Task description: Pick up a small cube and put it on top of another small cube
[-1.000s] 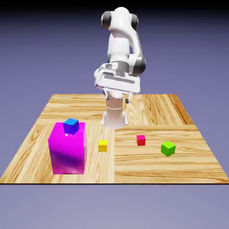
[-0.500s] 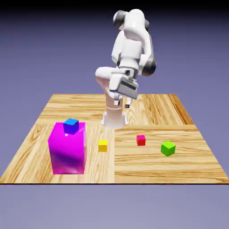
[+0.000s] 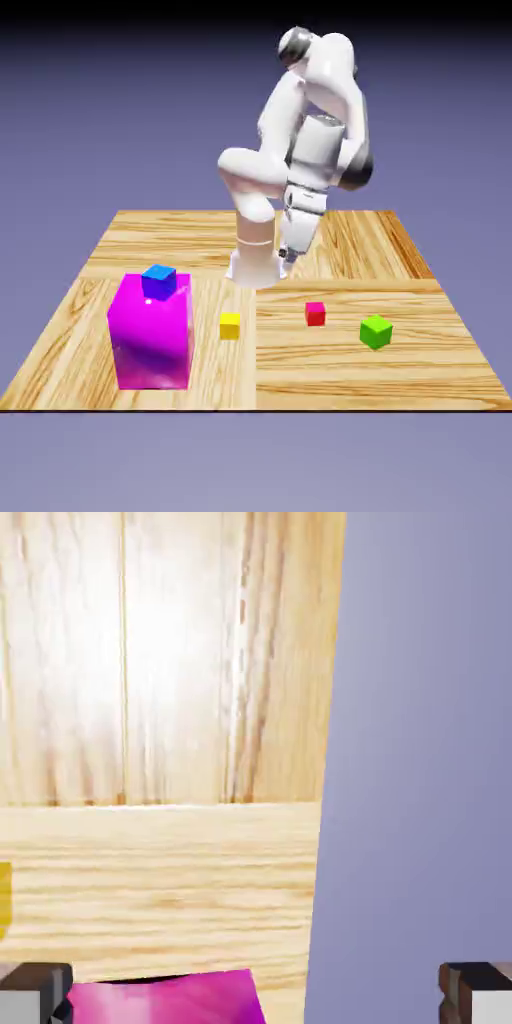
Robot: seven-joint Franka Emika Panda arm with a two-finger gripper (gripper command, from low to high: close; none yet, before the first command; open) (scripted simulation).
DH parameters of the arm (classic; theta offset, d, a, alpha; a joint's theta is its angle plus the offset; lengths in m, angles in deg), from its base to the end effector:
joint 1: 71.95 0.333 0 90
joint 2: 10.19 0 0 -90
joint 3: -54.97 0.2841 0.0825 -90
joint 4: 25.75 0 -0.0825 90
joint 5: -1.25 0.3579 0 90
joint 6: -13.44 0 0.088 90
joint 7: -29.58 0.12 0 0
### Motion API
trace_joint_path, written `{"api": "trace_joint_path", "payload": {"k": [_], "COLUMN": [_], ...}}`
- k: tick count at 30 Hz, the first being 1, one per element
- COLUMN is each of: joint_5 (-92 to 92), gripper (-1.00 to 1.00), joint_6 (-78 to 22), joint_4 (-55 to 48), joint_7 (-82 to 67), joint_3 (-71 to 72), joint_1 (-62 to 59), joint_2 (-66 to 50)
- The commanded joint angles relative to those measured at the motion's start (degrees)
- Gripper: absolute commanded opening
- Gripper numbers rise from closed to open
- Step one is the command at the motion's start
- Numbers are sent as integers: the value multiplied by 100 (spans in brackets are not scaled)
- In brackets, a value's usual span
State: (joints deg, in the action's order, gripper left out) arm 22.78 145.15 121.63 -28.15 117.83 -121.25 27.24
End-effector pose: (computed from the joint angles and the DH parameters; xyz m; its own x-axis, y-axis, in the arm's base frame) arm 0.4062 0.0803 0.3493 0.6080 0.7818 -0.1380 0.7827 -0.5612 0.2691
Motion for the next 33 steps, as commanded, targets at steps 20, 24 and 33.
{"api": "trace_joint_path", "payload": {"k": [20, 24, 33], "joint_5": [1071, 1285, 1767], "gripper": [0, 0, 0], "joint_6": [-2104, -2525, -3472], "joint_4": [-678, -813, -1118], "joint_7": [-4984, -5981, -8223], "joint_3": [3127, 3752, 5159], "joint_1": [-2486, -2984, -4102], "joint_2": [237, 284, 391]}}
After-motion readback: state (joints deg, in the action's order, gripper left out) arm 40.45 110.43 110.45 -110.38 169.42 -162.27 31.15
